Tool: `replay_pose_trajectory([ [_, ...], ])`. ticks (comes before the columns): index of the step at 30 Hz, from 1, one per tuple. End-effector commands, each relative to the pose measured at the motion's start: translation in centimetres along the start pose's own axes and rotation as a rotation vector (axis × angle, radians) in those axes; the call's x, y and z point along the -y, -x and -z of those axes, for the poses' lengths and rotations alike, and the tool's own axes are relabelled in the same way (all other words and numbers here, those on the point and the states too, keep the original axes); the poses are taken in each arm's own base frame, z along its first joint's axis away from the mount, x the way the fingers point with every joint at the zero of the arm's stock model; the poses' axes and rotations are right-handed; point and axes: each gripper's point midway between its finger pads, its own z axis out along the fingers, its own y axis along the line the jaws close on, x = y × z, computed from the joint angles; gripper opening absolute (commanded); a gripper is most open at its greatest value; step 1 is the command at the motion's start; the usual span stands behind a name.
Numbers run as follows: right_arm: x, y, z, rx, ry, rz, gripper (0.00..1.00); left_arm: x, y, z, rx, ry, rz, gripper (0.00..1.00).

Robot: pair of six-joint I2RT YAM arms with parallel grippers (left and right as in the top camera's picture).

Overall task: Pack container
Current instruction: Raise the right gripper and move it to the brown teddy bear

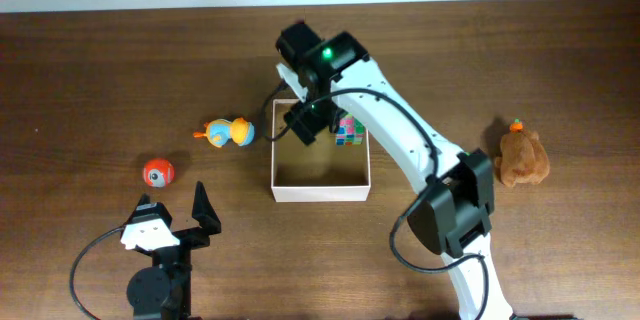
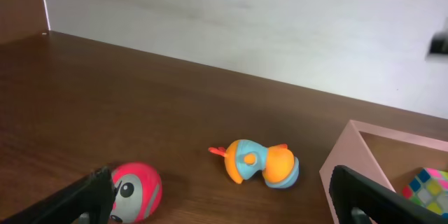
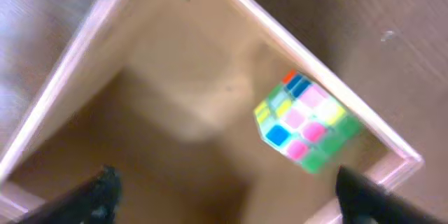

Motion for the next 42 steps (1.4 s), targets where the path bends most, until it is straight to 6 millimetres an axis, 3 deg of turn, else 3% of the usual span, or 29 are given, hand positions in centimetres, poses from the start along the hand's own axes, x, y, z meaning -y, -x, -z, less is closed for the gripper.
replay_pose_trajectory([
  [1,0.6,1.6,3.9,0.091,-0.025,-0.026,0.99,0.1,-0.1,0.0,0.001,-0.01,-0.013,0.99],
  [5,5.2,1.2,7.8,0.15,-0.167,-0.245,0.99,0.1,-0.1,0.0,0.001,-0.01,-0.013,0.99],
  [9,10.6,-1.4,10.1,0.139,-0.271,-0.456,0.99,0.1,-0.1,0.0,0.001,-0.01,-0.013,0.99],
  [16,19.3,-5.9,10.9,0.126,-0.294,-0.831,0.99,0.1,-0.1,0.0,0.001,-0.01,-0.013,0.99],
  [22,24.7,-9.9,10.6,0.082,-0.314,-0.973,0.99,0.1,-0.1,0.0,0.001,-0.01,-0.013,0.99],
  [27,26.1,-13.1,10.1,0.005,-0.325,-0.999,0.99,0.1,-0.1,0.0,0.001,-0.01,-0.013,0.99],
  [32,25.1,-16.8,10.7,-0.07,-0.333,-1.047,0.99,0.1,-0.1,0.0,0.001,-0.01,-0.013,0.99],
  [37,24.3,-22.8,12.3,-0.141,-0.468,-1.191,0.99,0.1,-0.1,0.0,0.001,-0.01,-0.013,0.99],
  [42,23.6,-26.3,12.3,-0.083,-0.505,-1.286,0.99,0.1,-0.1,0.0,0.001,-0.01,-0.013,0.99],
])
